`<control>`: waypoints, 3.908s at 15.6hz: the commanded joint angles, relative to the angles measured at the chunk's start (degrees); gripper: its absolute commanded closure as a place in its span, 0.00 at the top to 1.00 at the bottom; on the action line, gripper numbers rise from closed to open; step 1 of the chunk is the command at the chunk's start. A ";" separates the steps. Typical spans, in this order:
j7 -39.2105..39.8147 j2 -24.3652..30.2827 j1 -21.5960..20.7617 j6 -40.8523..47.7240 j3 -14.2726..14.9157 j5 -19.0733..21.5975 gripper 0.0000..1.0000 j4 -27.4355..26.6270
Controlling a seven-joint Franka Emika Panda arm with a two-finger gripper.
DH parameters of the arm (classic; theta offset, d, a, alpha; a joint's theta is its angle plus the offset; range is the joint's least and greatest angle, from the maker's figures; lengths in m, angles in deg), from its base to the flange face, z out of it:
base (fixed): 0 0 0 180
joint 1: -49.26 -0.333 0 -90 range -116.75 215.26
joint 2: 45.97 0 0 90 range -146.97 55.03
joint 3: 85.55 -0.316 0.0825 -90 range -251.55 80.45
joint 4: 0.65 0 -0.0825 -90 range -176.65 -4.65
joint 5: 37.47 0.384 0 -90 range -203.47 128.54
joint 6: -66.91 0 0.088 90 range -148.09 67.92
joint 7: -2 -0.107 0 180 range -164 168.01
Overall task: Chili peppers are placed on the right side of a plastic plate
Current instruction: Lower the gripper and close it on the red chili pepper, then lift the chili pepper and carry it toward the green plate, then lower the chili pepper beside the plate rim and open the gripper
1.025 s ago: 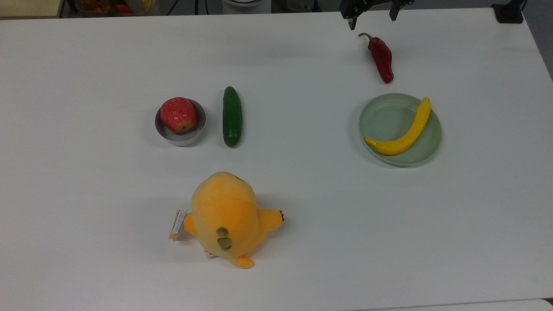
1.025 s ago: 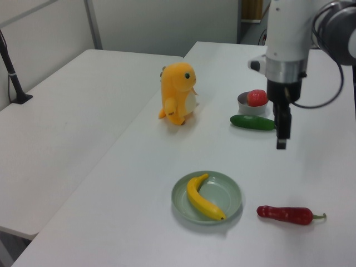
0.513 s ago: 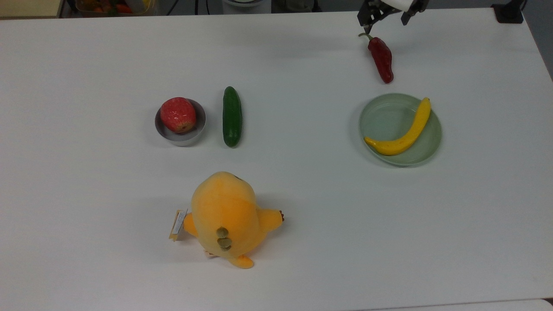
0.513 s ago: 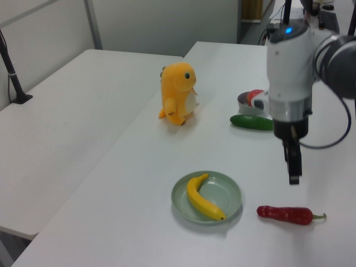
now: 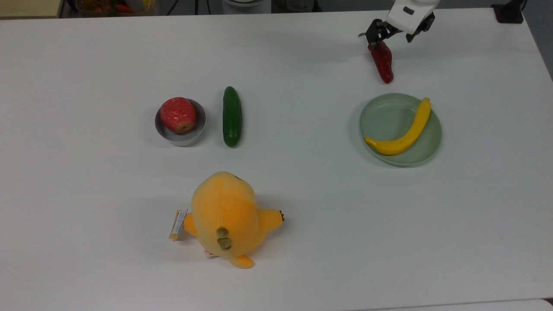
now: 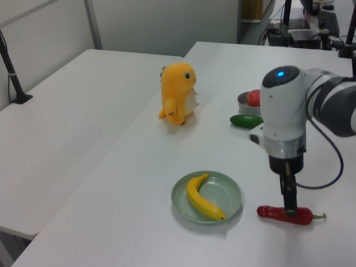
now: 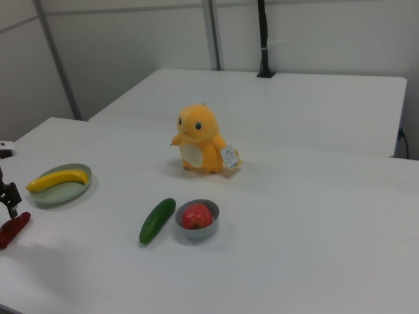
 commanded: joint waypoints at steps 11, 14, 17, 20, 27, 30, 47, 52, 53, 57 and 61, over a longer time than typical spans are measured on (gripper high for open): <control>-4.26 -4.52 -1.02 -6.31 0.29 -6.29 0.20 -0.51; -4.18 -4.52 -0.85 -7.55 0.29 -6.29 0.06 -0.68; -4.00 -4.52 -0.50 -7.55 0.29 -6.38 0.00 -0.51; -4.00 -3.91 0.12 -7.29 0.29 -6.38 0.00 -0.24; -3.56 3.47 2.84 -6.49 0.29 -5.59 0.00 -0.25; -2.68 5.58 3.64 -6.32 0.38 -5.41 0.00 -0.15; -0.92 7.88 8.73 -6.75 10.21 -5.41 0.00 5.29; 1.10 4.72 8.73 -8.43 12.77 -5.50 0.00 7.04; 1.10 2.97 8.73 -8.51 12.86 -5.59 0.00 8.79; 0.75 -4.59 8.82 -8.60 12.86 -6.11 0.00 14.34; -1.52 -8.64 8.82 -12.53 12.86 -5.68 0.00 16.02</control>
